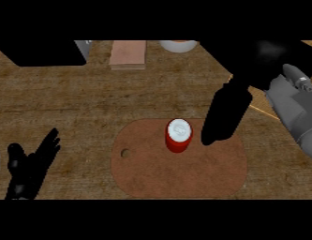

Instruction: Pick the can from the cutting board and place it in the basket

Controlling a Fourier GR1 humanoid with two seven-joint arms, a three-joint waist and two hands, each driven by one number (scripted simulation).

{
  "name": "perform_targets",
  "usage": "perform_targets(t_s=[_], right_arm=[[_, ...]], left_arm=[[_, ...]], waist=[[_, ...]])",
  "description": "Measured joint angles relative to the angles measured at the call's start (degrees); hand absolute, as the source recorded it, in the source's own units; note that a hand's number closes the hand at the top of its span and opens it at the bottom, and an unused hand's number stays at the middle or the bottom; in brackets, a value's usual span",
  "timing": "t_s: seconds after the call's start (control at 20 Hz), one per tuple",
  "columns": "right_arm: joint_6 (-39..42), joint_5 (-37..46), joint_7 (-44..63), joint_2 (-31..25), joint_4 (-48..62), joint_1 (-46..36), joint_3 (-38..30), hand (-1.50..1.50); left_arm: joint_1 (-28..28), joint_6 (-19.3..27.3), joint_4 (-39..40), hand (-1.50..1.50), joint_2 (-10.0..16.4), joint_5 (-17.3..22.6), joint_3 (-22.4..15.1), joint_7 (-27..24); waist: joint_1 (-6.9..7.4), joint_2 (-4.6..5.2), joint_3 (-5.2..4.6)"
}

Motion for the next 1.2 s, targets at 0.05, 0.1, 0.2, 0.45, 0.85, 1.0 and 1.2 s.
perform_targets(t_s=[0.05, 0.1, 0.2, 0.45, 0.85, 1.0, 1.2], right_arm=[[-0.44, -0.10, 0.42, 0.02, -0.92, 0.31, 0.47, -1.50], [-0.71, -0.26, 0.50, -0.27, -1.42, 0.63, 0.50, -1.50], [-1.72, 1.04, 0.33, 0.45, -1.69, 1.50, 1.51, -1.50], [-4.16, 5.66, -0.93, 1.90, -2.55, 5.55, 3.81, -1.50], [-7.02, 11.77, -1.98, 3.69, -2.25, 11.75, 8.45, -1.50], [-7.90, 13.55, -2.29, 3.97, -2.97, 14.69, 9.67, -1.50], [-8.85, 16.68, -3.63, 5.21, -1.51, 17.29, 10.35, -1.50]], left_arm=[[-0.13, 0.31, -0.03, 0.00, -0.35, -0.24, -0.19, 0.24], [0.11, 0.31, -0.63, 0.00, -0.44, -0.45, -0.36, 0.10], [-0.15, -0.15, -0.29, 0.00, -0.67, -0.44, -0.32, -0.15], [-0.57, 0.50, -0.93, 0.00, -1.38, -1.63, -0.86, 0.80], [-0.52, -0.37, -0.70, 0.00, -1.59, -2.05, -0.26, 0.37], [0.02, 0.09, -2.07, 0.00, -1.61, -2.30, -0.19, 1.56], [-0.23, -0.62, -1.84, 0.00, -1.51, -2.29, 0.24, 2.42]], waist=[[0.04, 0.02, 0.05], [0.23, 0.06, 0.04], [0.50, 0.19, 0.08], [1.00, 0.42, 0.12], [1.31, 0.52, 0.15], [1.32, 0.54, 0.08], [1.52, 0.64, 0.10]])
